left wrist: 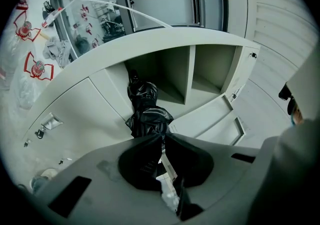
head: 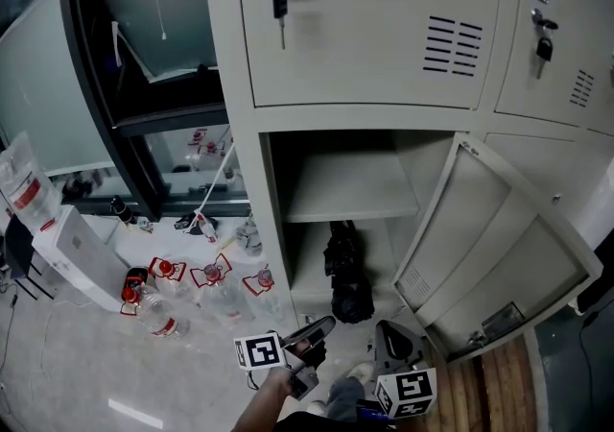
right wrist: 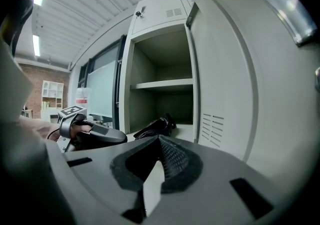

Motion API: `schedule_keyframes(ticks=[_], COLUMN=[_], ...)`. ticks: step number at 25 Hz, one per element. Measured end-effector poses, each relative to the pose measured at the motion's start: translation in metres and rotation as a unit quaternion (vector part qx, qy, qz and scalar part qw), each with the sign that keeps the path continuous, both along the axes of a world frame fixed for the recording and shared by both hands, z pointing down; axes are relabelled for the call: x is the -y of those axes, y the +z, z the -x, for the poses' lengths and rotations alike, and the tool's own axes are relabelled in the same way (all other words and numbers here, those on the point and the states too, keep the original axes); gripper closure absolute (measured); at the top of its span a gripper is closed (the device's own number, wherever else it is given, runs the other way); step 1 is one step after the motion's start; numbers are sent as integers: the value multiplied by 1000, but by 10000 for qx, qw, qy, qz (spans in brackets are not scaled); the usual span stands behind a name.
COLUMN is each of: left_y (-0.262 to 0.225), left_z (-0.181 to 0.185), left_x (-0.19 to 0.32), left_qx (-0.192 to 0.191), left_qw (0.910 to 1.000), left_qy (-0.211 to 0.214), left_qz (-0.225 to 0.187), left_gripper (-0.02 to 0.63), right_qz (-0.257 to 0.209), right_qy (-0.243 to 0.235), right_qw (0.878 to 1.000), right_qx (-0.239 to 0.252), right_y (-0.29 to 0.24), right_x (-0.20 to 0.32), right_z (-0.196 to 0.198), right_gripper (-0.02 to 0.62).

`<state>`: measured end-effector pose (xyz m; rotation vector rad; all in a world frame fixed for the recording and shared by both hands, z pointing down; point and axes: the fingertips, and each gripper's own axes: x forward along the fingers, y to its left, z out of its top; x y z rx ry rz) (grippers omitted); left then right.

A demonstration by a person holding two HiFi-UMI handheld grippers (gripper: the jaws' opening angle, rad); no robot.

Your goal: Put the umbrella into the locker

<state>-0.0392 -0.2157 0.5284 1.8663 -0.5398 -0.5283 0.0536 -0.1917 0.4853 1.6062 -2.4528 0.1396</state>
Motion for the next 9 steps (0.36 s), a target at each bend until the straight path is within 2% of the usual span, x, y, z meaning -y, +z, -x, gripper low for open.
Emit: schedule_keyframes(ticks=[3,9], left_y=[2,6], left_z=[6,11], left_x=[2,-1], left_qx=[238,231], left_qw=[9995,9996], left_qy=[-25,-47], left_qz=[-183,-134], left_gripper=[575,574], right_qz=[13,27], right_qy=[20,47], right_qw=[10000,10000], right_qx=[-16,-41], right_y=[1,1], right_x=[-2,-7], right_z=[0,4], right_gripper=[595,595])
